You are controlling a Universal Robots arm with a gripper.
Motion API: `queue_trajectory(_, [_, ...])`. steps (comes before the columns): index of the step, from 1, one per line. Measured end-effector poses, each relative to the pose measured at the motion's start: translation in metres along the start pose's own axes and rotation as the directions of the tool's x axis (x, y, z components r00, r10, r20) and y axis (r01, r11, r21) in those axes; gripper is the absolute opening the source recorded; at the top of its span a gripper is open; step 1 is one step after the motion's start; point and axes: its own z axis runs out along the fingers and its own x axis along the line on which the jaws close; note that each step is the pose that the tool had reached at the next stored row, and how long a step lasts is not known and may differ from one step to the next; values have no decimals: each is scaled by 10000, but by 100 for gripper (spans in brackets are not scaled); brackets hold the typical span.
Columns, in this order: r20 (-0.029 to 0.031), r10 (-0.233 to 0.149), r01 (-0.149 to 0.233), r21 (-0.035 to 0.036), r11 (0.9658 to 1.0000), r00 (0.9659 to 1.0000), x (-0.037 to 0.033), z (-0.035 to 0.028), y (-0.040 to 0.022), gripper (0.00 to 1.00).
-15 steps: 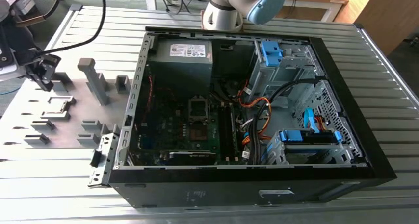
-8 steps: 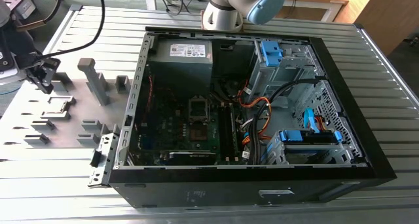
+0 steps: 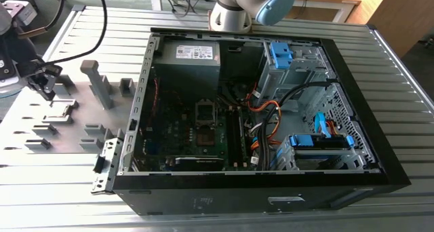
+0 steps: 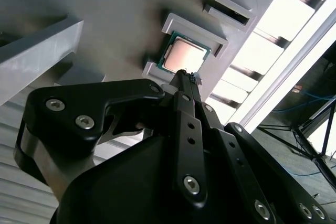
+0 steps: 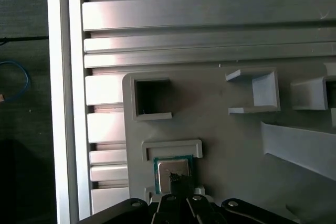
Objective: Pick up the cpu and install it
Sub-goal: 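Pick up the cpu and move it towards the insertion slot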
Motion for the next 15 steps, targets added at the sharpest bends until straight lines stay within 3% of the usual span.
queue_trajectory(4, [2,-1,1,29,10000,10000,1,46,-2,11])
queue_trajectory(11, [0,-172,172,142,9998,9999,-5,103,-3,11])
queue_trajectory(15, [-7,-299,299,153,9994,9996,-7,117,-4,11])
